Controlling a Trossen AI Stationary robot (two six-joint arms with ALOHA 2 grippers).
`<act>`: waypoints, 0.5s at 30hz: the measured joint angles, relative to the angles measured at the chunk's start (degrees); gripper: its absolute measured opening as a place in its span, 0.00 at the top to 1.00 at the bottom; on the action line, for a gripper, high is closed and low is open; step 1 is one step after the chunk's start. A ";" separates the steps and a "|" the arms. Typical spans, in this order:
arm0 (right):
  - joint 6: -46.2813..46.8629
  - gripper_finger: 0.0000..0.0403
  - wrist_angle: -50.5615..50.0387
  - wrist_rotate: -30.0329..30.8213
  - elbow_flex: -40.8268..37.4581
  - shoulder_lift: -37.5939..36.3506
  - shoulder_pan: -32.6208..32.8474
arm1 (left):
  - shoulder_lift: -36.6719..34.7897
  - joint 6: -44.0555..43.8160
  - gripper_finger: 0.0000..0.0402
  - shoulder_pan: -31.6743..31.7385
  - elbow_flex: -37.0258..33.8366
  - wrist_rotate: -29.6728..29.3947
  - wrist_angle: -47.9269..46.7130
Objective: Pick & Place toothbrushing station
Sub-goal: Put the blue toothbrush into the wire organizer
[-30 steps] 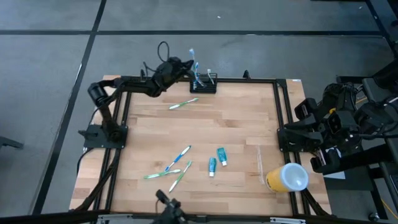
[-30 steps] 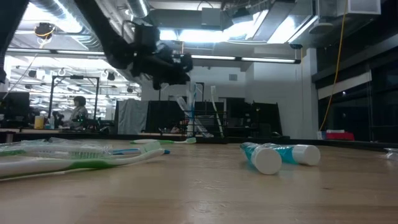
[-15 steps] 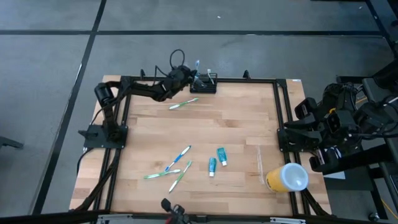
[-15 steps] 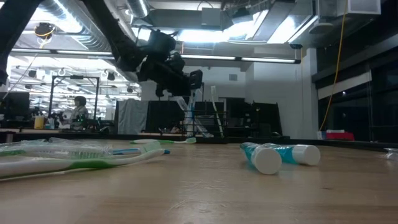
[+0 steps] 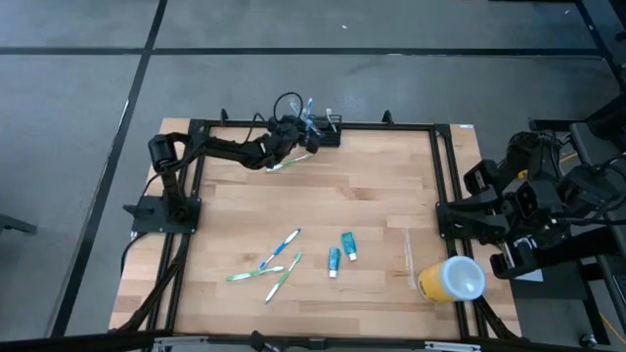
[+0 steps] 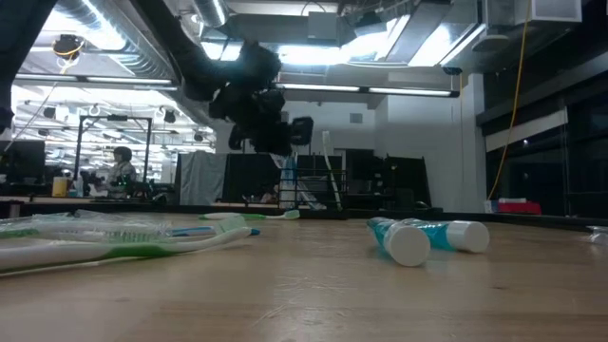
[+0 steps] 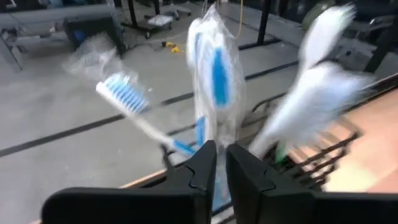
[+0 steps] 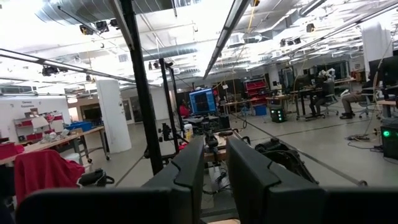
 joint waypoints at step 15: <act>-1.72 0.83 -0.02 -1.53 -0.02 0.38 1.23 | -15.41 -0.58 0.76 -5.73 0.04 2.32 -26.75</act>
